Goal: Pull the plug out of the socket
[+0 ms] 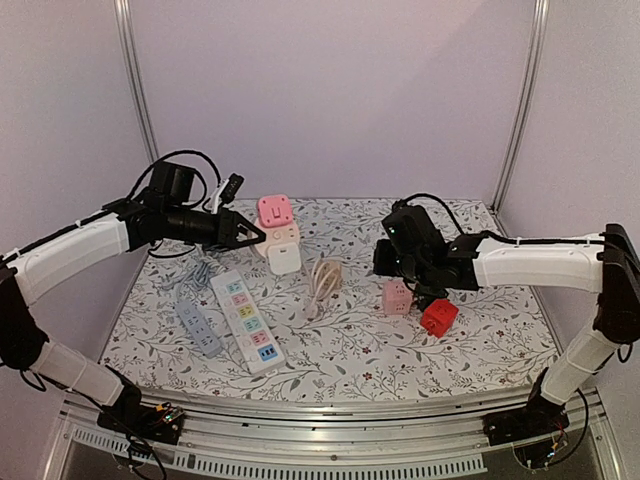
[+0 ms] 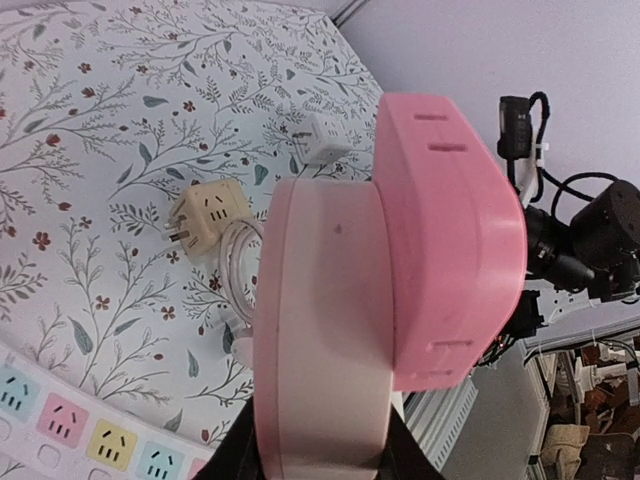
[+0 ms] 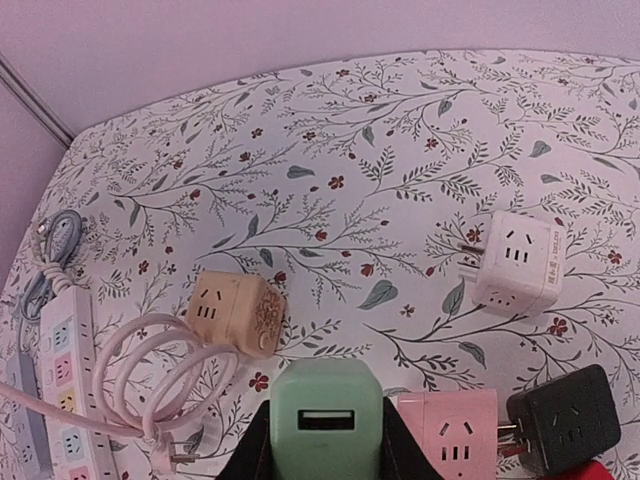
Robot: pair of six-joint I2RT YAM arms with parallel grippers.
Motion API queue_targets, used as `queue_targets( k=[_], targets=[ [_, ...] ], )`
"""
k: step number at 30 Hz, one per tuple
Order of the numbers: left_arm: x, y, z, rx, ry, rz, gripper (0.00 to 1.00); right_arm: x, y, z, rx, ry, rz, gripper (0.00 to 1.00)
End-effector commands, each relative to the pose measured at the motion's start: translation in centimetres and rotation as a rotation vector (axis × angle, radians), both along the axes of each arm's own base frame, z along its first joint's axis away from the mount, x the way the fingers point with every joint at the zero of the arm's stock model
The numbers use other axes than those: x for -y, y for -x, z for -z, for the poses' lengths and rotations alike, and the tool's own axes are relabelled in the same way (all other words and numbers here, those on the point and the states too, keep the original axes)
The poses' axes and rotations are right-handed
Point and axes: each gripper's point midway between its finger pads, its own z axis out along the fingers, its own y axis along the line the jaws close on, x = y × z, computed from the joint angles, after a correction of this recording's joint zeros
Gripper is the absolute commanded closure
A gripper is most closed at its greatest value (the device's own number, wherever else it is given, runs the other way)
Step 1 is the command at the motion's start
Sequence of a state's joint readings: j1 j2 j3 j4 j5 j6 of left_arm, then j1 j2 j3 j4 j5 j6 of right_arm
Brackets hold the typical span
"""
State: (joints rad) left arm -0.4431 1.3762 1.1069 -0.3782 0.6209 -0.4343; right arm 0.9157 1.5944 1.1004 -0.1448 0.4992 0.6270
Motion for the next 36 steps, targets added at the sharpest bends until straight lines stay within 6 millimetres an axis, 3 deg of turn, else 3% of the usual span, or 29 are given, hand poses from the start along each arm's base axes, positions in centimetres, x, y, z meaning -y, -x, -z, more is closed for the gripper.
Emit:
queue_targets(
  k=[1, 8, 11, 20, 27, 33, 36],
  targets=[
    [-0.2, -0.6, -2.2, 0.113, 0.034, 0.001, 1.00, -1.2, 1.0, 5.5, -0.215, 0.033, -0.100, 0.96],
    [-0.1, -0.5, -2.2, 0.110, 0.040, 0.010, 1.00, -5.2, 0.8, 10.7, -0.379, 0.002, -0.194, 0.94],
    [-0.1, -0.6, -2.1, 0.110, 0.038, 0.008, 1.00, -5.7, 0.8, 12.6, -0.419, 0.006, -0.192, 0.91],
    [0.1, -0.6, -1.8, 0.093, 0.040, 0.016, 1.00, -4.5, 0.9, 13.1, -0.412, 0.029, -0.153, 0.55],
    [0.1, -0.7, -1.4, 0.083, 0.035, 0.013, 1.00, -3.8, 1.0, 11.2, -0.362, 0.013, -0.151, 0.43],
    [0.2, -0.7, -1.4, 0.077, 0.036, 0.018, 1.00, -2.7, 1.2, 7.8, -0.281, 0.004, -0.158, 0.35],
    [1.0, 0.0, -1.6, 0.077, 0.054, 0.069, 1.00, -2.3, 1.9, 4.9, -0.228, -0.032, -0.198, 0.32]
  ],
)
